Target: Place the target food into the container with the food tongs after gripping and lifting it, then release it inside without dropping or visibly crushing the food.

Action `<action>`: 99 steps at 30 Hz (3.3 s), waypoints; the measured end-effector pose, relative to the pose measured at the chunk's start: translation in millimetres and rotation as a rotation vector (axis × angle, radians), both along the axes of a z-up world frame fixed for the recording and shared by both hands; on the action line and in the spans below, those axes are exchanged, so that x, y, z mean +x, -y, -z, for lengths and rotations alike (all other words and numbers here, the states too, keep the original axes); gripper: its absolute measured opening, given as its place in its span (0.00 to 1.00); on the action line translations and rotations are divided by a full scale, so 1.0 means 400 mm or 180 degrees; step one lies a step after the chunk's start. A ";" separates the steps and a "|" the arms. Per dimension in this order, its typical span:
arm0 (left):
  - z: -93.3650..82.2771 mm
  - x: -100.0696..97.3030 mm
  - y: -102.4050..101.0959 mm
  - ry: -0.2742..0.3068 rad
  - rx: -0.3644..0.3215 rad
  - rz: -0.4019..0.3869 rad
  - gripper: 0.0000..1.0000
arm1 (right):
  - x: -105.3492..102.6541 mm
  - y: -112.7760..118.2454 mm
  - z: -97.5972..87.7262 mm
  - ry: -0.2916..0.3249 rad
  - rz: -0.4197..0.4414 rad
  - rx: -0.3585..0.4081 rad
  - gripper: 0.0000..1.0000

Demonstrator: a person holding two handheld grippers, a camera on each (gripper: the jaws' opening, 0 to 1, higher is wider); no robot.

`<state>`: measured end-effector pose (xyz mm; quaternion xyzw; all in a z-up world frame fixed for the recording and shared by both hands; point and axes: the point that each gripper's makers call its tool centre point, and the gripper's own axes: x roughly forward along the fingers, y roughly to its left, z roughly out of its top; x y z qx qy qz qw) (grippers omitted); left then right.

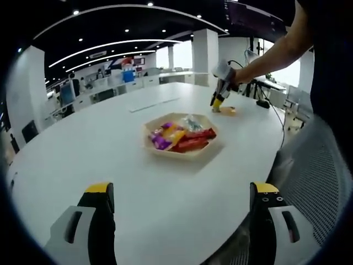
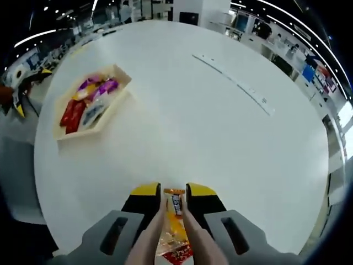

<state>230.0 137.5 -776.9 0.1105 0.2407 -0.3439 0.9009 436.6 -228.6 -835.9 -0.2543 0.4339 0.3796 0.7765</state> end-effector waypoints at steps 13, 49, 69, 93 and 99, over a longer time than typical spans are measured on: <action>-0.003 -0.012 0.016 -0.0028 -0.0038 0.0094 1.00 | 0.010 0.007 -0.004 -0.0095 0.0216 0.0103 0.18; -0.045 -0.038 0.042 -0.0001 -0.0271 0.0348 1.00 | 0.027 -0.067 -0.307 0.0277 0.0436 0.0161 0.19; -0.049 -0.035 0.040 0.0032 -0.0269 0.0336 1.00 | 0.020 -0.277 -0.333 0.0278 0.0138 0.0261 0.19; -0.059 -0.051 0.059 -0.0026 -0.0388 0.0406 1.00 | -0.037 -0.511 -0.405 0.0276 -0.0397 0.0447 0.20; -0.060 -0.054 0.060 -0.0055 -0.0407 0.0413 1.00 | -0.054 -0.541 -0.415 0.0264 -0.0468 0.0482 0.20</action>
